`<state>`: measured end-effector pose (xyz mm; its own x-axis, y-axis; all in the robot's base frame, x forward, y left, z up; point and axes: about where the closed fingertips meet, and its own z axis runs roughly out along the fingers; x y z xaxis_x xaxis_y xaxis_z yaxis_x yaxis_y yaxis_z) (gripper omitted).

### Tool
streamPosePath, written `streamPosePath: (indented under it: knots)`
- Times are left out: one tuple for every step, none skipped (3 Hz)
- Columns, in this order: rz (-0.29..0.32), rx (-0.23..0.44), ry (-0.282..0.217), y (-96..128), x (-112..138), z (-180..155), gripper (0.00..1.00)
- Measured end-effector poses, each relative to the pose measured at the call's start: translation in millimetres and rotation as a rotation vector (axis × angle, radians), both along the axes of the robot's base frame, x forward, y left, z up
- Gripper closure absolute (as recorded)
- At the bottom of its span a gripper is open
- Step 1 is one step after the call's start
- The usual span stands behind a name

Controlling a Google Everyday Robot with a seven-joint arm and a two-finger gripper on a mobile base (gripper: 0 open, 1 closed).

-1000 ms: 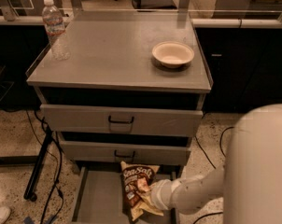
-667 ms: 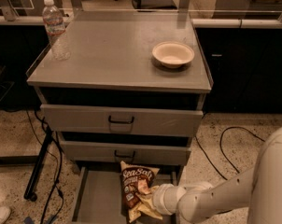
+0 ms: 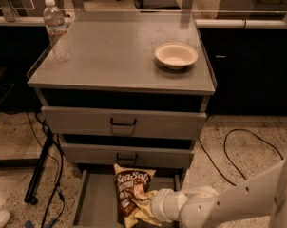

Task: Pick brown chip bag from bottom drawer and place on counter

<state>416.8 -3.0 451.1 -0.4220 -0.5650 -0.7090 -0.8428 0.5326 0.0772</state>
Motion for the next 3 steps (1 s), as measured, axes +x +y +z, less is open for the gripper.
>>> streamPosePath:
  knots:
    - [0.068, 0.015, -0.089, 22, -14, 50, 1.00]
    - [0.076, 0.014, -0.103, 25, -13, 57, 1.00]
    - [0.093, 0.046, -0.113, 37, -13, 65, 1.00]
